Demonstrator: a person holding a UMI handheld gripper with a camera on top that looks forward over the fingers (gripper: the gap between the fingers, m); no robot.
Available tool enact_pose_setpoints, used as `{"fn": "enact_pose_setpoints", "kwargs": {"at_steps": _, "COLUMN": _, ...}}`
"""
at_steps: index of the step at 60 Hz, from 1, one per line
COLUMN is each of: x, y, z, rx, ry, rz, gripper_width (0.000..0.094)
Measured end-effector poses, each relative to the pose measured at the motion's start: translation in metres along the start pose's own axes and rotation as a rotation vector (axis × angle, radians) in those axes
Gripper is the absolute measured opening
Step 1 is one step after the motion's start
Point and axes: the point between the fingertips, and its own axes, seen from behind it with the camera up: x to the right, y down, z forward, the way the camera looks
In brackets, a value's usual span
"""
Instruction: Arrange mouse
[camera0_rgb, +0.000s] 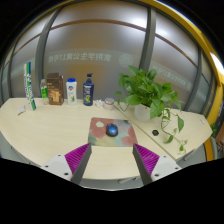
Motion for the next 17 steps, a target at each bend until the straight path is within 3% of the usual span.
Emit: {"fn": "enact_pose_setpoints", "kwargs": {"at_steps": 17, "x": -0.004, "y": -0.01, "z": -0.031, "rx": 0.034, "ry": 0.0, "rz": -0.023, "gripper_width": 0.085}}
